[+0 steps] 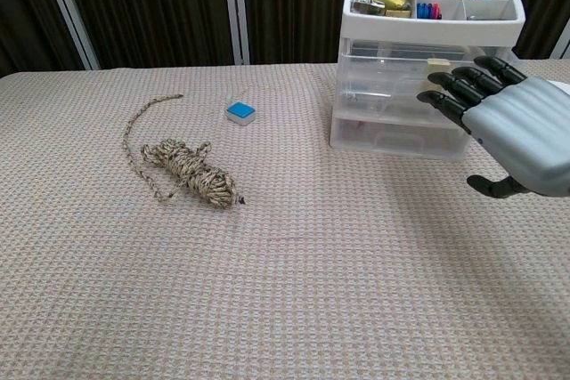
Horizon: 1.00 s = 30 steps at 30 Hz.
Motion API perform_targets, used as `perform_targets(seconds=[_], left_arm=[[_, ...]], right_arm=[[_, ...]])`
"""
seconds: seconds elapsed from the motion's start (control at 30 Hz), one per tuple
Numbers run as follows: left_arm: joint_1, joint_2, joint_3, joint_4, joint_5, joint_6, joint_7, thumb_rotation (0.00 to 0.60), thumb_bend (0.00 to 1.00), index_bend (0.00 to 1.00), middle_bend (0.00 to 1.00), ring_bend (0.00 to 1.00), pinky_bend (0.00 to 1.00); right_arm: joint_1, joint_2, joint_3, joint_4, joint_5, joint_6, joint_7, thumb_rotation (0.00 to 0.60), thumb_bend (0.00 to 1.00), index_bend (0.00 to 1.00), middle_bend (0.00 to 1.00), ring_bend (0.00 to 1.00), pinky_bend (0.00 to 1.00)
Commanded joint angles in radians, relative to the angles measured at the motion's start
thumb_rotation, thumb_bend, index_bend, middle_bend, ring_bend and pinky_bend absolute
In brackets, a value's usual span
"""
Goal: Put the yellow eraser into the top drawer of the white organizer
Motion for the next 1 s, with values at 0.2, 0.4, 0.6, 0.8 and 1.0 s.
perform_targets(seconds=[0.2, 0.4, 0.6, 0.8, 1.0], left_arm=[[0.0, 0.0, 0.0, -0.001, -0.001, 0.001, 0.002, 0.6, 0.0, 0.1, 0.0, 0.0, 0.0], [0.0, 0.0, 0.0, 0.0, -0.001, -0.001, 0.0, 0.6, 0.0, 0.1, 0.0, 0.0, 0.0], [-0.001, 0.001, 0.0, -0.001, 0.0, -0.002, 0.0, 0.6, 0.0, 0.1, 0.0, 0.0, 0.0], [0.0, 0.002, 0.0, -0.002, 0.0, -0.001, 0.0, 0.6, 0.0, 0.1, 0.0, 0.0, 0.0], [-0.001, 0.001, 0.0, -0.001, -0.001, -0.003, 0.0, 0.6, 0.0, 0.1, 0.0, 0.0, 0.0]], right_arm=[[0.026, -0.012, 0.038, 0.017, 0.052, -0.04, -0.025, 0.6, 0.17, 0.08, 0.0, 0.0, 0.0], [0.049, -0.013, 0.072, 0.025, 0.096, -0.066, -0.035, 0.6, 0.17, 0.08, 0.0, 0.0, 0.0], [0.063, -0.012, 0.087, 0.026, 0.126, -0.077, -0.044, 0.6, 0.17, 0.08, 0.0, 0.0, 0.0], [0.071, -0.011, 0.09, 0.023, 0.154, -0.086, -0.056, 0.6, 0.17, 0.08, 0.0, 0.0, 0.0], [0.056, 0.011, 0.071, -0.025, 0.147, -0.058, -0.048, 0.6, 0.17, 0.08, 0.0, 0.0, 0.0]])
